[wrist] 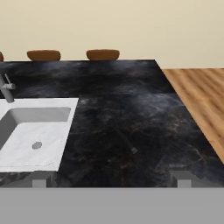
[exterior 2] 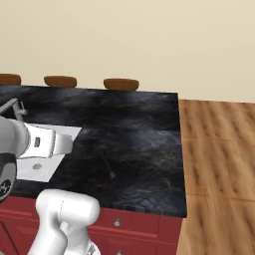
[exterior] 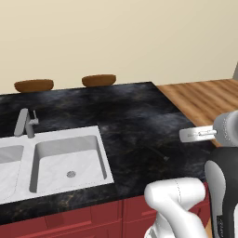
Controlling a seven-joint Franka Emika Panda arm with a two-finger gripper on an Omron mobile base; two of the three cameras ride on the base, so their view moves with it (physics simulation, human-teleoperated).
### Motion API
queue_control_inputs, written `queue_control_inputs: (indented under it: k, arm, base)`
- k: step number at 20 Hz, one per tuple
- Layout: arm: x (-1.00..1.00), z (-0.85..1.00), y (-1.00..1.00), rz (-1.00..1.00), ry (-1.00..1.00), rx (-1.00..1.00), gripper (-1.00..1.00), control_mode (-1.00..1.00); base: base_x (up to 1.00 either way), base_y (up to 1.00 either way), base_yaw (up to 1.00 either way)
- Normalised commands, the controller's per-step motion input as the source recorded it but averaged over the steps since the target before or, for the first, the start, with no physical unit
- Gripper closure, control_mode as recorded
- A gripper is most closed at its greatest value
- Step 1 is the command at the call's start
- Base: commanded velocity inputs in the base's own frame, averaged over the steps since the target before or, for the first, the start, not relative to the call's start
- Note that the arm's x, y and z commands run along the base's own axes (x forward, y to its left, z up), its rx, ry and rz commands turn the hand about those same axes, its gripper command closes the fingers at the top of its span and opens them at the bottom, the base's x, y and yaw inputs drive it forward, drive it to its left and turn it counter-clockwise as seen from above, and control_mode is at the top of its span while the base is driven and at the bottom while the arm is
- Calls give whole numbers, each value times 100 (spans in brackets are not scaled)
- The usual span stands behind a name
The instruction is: Grab the spray bottle from the cabinet, then place it next to the cutting board for sanitizing. Then grab the dish brush from the countertop next to the sink and place it next to the cutting board.
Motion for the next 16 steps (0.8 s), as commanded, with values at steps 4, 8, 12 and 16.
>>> queue_control_inputs:
  k: [4, 8, 12, 16]
  arm:
    - [29, -14, -10, 0, 4, 0, -100, -100]
    - [55, -55, -19, 0, 9, 0, -100, -100]
    - [53, -64, -8, 0, 16, 0, -100, -100]
    - [50, -50, 0, 0, 14, 0, -100, -100]
  base:
    - [19, -12, 0]
    - [0, 0, 0]
    - [0, 0, 0]
    - [0, 0, 0]
